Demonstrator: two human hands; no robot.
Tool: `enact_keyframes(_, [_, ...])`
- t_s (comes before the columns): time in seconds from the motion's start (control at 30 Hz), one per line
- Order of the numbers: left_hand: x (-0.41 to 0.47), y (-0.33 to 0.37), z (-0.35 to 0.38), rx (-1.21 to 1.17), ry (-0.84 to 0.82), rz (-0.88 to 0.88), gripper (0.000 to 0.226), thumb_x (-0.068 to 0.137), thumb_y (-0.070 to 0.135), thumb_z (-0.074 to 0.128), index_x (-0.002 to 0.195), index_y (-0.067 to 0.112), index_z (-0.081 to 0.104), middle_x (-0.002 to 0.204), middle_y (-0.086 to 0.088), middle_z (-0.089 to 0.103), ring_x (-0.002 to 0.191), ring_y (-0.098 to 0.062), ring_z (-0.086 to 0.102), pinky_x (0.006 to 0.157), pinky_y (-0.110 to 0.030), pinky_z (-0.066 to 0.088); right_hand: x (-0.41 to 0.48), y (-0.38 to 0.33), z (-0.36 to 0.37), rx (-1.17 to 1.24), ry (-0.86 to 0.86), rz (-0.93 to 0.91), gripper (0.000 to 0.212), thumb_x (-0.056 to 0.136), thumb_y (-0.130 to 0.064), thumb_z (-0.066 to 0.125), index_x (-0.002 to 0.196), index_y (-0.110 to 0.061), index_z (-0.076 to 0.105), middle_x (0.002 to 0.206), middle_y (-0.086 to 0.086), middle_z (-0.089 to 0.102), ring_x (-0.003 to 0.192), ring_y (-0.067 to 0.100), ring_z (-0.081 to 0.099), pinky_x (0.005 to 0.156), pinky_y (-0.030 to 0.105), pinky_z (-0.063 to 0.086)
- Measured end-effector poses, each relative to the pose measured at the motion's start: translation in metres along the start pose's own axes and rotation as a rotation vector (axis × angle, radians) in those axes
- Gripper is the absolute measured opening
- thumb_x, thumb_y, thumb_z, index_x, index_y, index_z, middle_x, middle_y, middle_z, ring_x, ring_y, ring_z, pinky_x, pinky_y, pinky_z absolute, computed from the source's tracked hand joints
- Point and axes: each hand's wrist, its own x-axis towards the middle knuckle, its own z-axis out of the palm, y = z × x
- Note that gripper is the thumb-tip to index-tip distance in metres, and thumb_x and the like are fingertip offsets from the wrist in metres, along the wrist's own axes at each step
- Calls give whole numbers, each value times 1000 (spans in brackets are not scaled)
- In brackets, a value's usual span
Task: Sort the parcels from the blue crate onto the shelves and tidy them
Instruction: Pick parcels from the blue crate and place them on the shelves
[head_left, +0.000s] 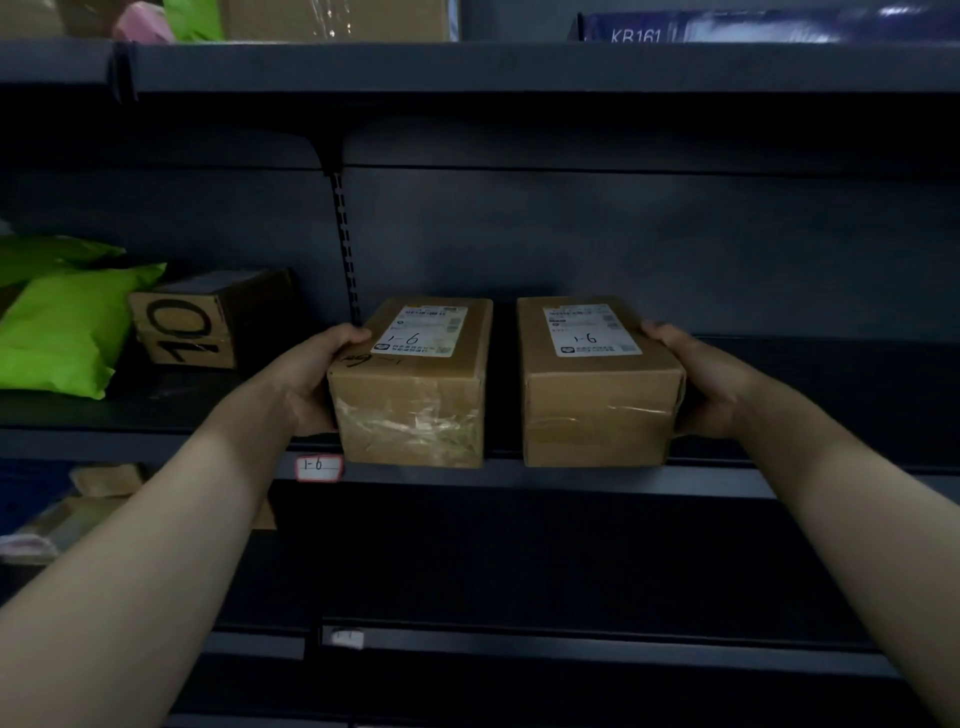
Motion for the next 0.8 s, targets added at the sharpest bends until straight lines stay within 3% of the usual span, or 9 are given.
enact_keyframes(0.1, [-1,0,2,2,20,29,26,90,39,52,93,16,65,68,-5,71,56,-18,68,63,-32,47,0,1,-1,22,40,-42,47,88,-56,57,113,-18,67,113,11,71,106,28,65,99,47,48])
enact_keyframes(0.2, [-2,3,-2,48,112,128,26,87,43,55,91,19,64,79,-4,69,69,-19,63,66,-30,47,-4,-1,-3,-13,126,-112,44,85,-52,63,106,-14,65,110,11,71,103,27,65,100,44,48])
enact_keyframes(0.27, [-3,6,-4,122,237,247,39,79,45,63,105,15,64,99,-6,68,85,-21,61,76,-32,47,-9,-6,-3,-92,229,-201,39,87,-47,64,106,-13,61,116,8,66,106,26,61,102,43,45])
enact_keyframes(0.33, [-9,11,0,247,364,402,48,81,39,66,118,10,60,111,-5,64,95,-20,59,79,-29,45,-15,-12,-2,-190,304,-355,39,93,-39,60,122,-12,59,122,3,60,110,21,56,99,36,44])
enact_keyframes(0.43, [-28,20,17,476,436,655,37,90,29,60,121,10,57,109,-1,58,95,-15,53,79,-25,39,-33,-22,6,-423,305,-559,49,94,-37,58,134,-8,53,131,6,58,115,19,53,89,26,38])
enact_keyframes(0.63, [-74,27,62,958,370,1009,47,90,33,59,131,13,48,130,-6,52,120,-21,47,98,-30,37,-83,-38,28,-953,298,-787,61,93,-41,60,146,-20,38,150,6,40,138,24,34,106,32,32])
enact_keyframes(0.7, [-92,27,79,1103,342,1131,48,91,33,57,133,13,47,131,-4,51,123,-21,44,106,-39,34,-101,-41,34,-1121,312,-870,62,94,-40,58,148,-19,35,150,6,39,140,23,29,110,37,28])
enact_keyframes(0.8, [-114,26,98,1226,342,1301,48,90,32,56,134,13,46,130,-5,51,122,-23,44,105,-37,29,-123,-44,38,-1281,375,-978,61,95,-39,54,148,-18,33,149,3,40,140,21,26,111,37,24])
